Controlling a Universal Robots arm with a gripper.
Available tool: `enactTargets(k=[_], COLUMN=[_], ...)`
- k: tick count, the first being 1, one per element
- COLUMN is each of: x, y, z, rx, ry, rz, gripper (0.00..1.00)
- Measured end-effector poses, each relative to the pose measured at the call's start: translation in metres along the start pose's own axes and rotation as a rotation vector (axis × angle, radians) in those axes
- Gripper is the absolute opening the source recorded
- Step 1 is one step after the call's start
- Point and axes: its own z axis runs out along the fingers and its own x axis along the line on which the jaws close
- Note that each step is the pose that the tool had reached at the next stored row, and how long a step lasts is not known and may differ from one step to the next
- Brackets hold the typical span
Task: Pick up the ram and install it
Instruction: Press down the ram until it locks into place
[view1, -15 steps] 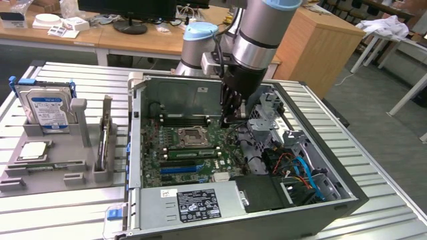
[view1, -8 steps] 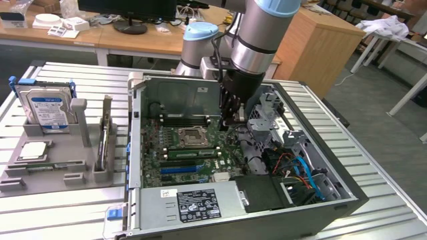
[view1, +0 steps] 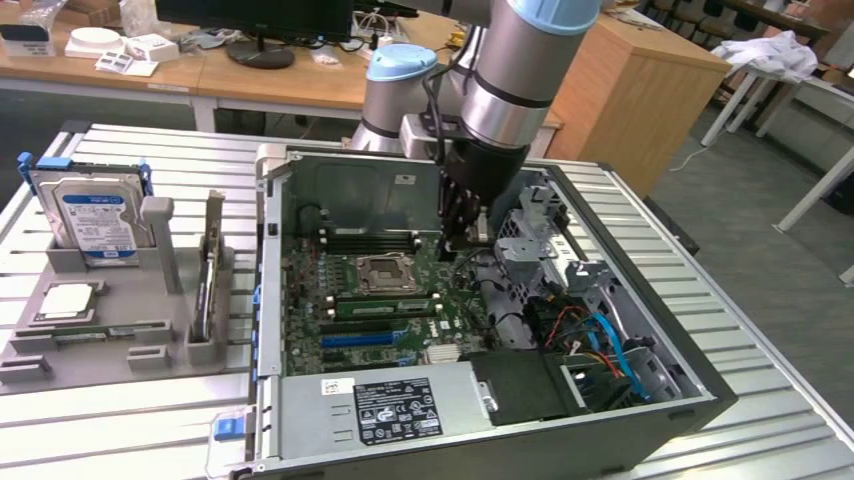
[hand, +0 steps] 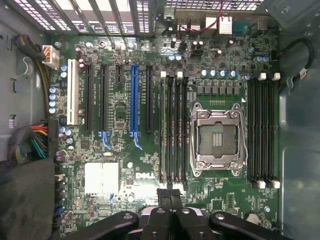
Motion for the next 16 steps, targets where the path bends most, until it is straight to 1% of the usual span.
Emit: enactTargets(k=[3, 8, 16], x=[-0.003, -0.003, -0.002], y=[-0.0001, 0.0000, -0.0003], z=[0.0007, 0.0012, 0.0107], rx=[0.0001, 0.0000, 0.0000], ry=[0.0000, -0.0001, 0.0001], rz=[0.000, 0.000, 0.000], gripper=[0.11, 0.11, 0.11])
